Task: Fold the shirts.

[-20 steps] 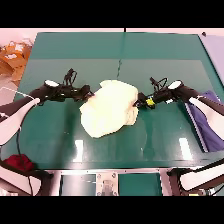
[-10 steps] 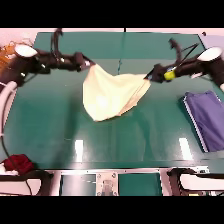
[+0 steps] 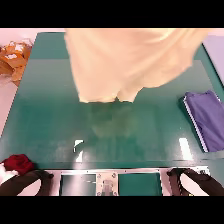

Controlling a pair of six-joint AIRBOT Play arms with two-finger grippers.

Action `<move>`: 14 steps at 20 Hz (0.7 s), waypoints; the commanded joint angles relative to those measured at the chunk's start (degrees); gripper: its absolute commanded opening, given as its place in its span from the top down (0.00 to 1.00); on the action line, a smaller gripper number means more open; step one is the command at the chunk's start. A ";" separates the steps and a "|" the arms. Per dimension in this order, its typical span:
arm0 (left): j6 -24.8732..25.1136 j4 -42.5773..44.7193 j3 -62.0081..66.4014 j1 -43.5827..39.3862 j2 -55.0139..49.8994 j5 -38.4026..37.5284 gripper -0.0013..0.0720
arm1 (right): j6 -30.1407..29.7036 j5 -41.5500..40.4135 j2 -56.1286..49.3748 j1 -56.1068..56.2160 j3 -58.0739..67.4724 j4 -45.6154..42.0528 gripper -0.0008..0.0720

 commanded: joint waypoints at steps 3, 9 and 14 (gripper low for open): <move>-0.52 7.28 7.82 0.04 3.45 2.27 0.96 | 4.70 -0.50 6.19 -0.33 3.06 -3.87 0.97; -0.46 5.81 5.66 -3.43 -11.52 2.36 0.96 | 3.34 -1.92 -0.52 -0.28 -9.25 -4.63 0.97; -0.50 5.79 2.78 -12.87 -34.60 5.22 0.96 | -2.05 -13.40 -12.79 -0.31 -29.90 -4.70 0.97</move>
